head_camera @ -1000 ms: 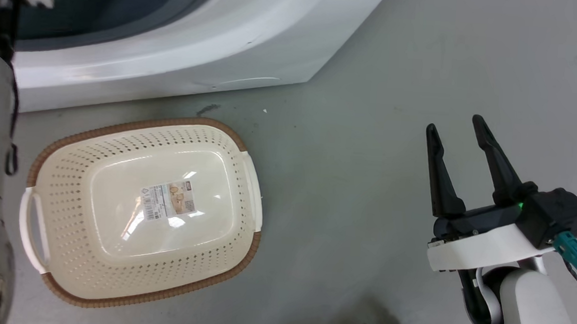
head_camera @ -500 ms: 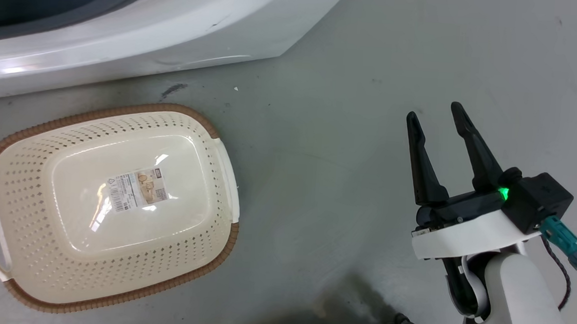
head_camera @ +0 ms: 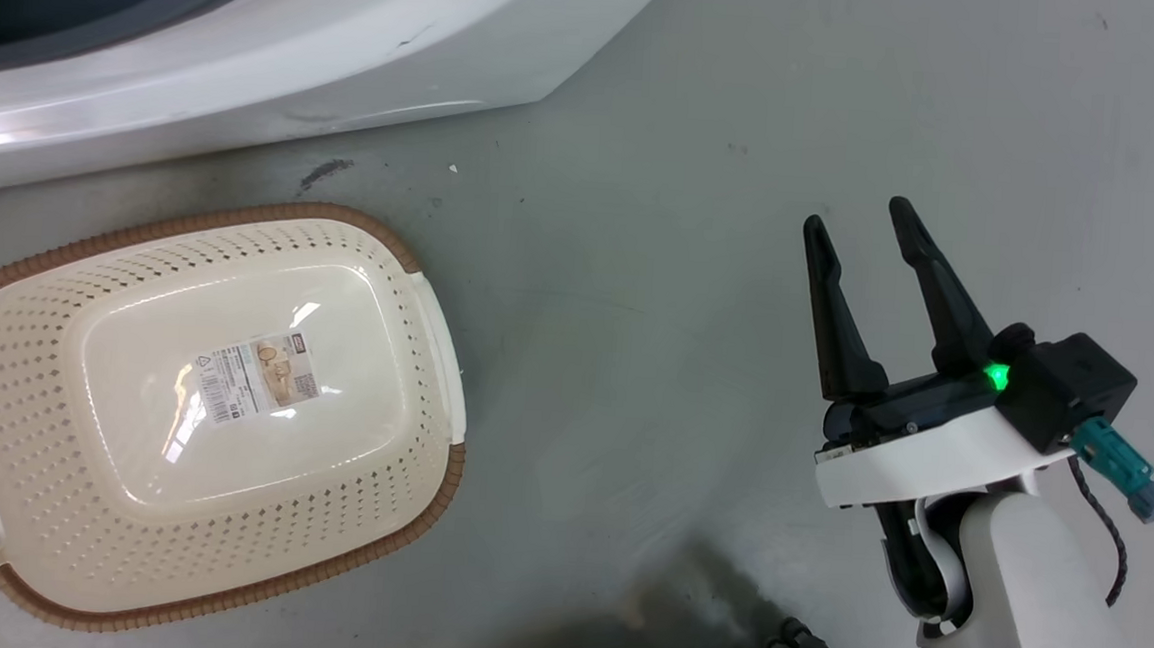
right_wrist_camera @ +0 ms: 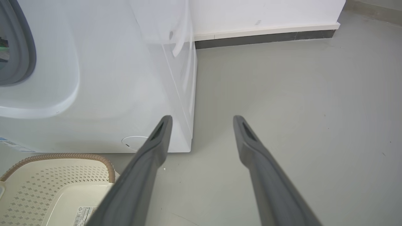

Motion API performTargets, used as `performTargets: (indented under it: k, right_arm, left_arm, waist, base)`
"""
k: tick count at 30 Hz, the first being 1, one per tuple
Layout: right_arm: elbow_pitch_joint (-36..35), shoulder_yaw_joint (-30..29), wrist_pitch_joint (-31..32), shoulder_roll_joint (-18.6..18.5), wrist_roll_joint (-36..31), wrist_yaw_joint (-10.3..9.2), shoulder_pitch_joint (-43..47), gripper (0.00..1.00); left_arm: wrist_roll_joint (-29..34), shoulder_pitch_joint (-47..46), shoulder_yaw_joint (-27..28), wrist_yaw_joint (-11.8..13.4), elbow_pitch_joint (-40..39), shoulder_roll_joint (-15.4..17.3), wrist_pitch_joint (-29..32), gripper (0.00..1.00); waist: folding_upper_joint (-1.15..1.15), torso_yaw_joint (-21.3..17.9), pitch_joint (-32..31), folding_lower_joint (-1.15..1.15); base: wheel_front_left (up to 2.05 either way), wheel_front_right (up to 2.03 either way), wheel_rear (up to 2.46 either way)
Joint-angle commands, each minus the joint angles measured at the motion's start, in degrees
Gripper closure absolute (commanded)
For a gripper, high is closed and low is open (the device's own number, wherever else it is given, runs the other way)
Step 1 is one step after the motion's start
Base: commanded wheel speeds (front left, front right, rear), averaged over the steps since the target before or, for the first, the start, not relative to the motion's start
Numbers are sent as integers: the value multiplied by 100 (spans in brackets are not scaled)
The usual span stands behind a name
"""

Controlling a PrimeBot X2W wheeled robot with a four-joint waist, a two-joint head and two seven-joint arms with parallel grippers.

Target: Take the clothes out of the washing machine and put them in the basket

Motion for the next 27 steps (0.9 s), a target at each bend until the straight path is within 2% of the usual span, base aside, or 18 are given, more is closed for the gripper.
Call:
performTargets:
  k: [1,4,11,22,27]
  right_arm:
    - [18,-33,-23,14,-36,-4,-78,0]
    - [43,-83,-33,14,-66,-4,-57,0]
    - [1,-252,99,13,-207,-4,135,0]
    - [-224,-599,466,12,-348,-4,737,0]
    - [-339,-714,618,11,-415,-4,1008,0]
  left_arm:
    - [-45,161,37,64,-66,-32,-104,100]
    - [-130,400,93,236,-238,-90,-452,100]
    - [-444,1202,293,543,-501,-333,-1683,100]
    - [-1087,2509,645,456,-151,-803,-3405,100]
    - [-1223,2891,702,418,32,-969,-3992,100]
  waist:
    - [0,45,-62,0]
    - [0,135,-222,0]
    - [0,349,-825,0]
    - [0,614,-1931,0]
    - [0,729,-2352,0]
  base:
    - [0,0,0]
    - [0,0,0]
    - [0,0,0]
    - [0,0,0]
    - [0,0,0]
